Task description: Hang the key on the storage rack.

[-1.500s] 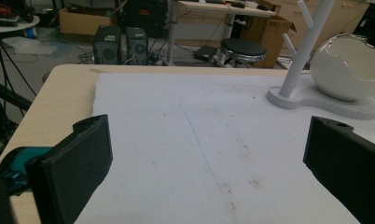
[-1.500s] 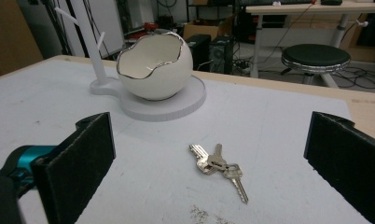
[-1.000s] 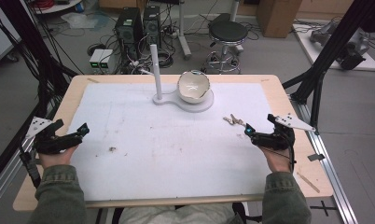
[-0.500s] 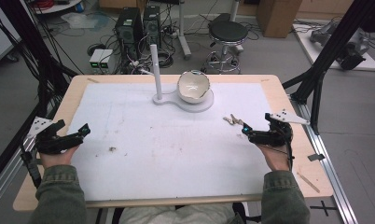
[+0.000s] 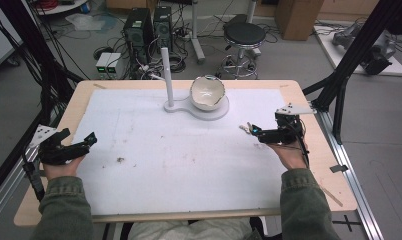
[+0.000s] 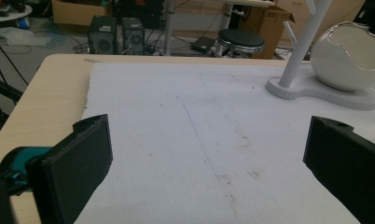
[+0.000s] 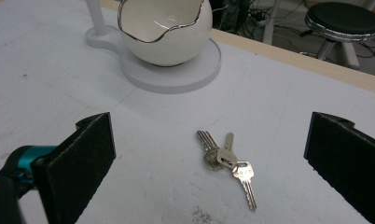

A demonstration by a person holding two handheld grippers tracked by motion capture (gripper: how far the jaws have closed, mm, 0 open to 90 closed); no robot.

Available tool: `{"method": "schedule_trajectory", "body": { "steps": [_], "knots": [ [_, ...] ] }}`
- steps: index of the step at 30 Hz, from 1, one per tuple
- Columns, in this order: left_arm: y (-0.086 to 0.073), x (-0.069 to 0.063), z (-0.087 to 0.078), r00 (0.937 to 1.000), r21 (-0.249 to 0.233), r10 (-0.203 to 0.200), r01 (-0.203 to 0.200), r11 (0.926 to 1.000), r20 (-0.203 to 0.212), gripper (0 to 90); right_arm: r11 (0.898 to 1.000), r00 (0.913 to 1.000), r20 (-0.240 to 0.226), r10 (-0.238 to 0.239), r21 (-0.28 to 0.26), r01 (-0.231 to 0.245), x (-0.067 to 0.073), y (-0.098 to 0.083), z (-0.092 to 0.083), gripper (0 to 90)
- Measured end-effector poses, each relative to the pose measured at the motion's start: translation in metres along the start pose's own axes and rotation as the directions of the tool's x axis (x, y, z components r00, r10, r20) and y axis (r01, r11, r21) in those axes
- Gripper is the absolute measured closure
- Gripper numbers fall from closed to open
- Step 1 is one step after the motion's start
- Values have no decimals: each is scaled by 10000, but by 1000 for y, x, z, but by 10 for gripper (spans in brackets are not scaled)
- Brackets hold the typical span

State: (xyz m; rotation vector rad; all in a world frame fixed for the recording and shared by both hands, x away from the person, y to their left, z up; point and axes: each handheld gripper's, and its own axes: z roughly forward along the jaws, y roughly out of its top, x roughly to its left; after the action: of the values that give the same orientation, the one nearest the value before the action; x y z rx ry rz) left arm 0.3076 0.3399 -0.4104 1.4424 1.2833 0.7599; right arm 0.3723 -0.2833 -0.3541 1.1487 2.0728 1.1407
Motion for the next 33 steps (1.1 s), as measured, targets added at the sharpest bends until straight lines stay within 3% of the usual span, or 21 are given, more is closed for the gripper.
{"method": "schedule_trajectory", "body": {
  "steps": [3, 12, 18, 28, 30, 33],
  "knots": [
    [0, 0, 1, 10000, 10, 23, -23, 10000, 41, 17, 9987, 9996, -36, -283, 427, 284, -2, 10, 10, 9],
    [0, 0, 0, 9997, -98, -187, 188, 9998, 134, 17, 9947, 9980, -332, -544, 855, 570, -6, 25, 29, 9],
    [0, 1, 0, 9999, -6, -97, 97, 10000, 63, 17, 9892, 9964, -471, -702, 1252, 756, -7, 31, 43, 9],
    [-1, 2, 3, 9999, 12, -122, 122, 9999, 4, 17, 9727, 9923, -727, -1006, 2023, 1134, -5, 43, 65, 9],
    [-1, 2, 3, 9999, 20, -125, 125, 9999, 6, 17, 9732, 9922, -744, -998, 2004, 1129, -5, 43, 66, 9],
    [-1, 2, 3, 9999, 20, -155, 155, 9999, 28, 17, 9639, 9901, -838, -1123, 2330, 1290, -5, 43, 72, 9]
  ]
}}
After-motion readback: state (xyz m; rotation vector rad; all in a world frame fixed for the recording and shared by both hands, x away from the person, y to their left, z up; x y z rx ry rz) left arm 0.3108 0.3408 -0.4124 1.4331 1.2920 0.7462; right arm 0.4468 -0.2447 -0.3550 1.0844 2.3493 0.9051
